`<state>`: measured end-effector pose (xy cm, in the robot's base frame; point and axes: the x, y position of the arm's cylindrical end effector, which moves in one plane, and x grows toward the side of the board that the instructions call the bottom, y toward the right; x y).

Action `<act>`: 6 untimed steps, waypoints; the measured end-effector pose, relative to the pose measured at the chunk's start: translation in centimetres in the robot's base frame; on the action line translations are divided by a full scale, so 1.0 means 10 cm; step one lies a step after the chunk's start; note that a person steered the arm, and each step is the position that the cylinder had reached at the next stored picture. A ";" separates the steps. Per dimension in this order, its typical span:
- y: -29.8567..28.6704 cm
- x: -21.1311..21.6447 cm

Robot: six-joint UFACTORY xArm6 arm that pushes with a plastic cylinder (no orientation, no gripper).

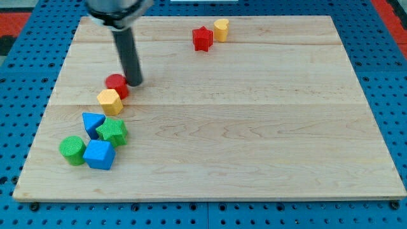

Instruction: Push the red circle left to the yellow hexagon

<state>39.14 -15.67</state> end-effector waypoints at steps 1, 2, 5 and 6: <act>-0.22 0.53; 0.01 0.50; -0.83 0.16; -0.79 0.64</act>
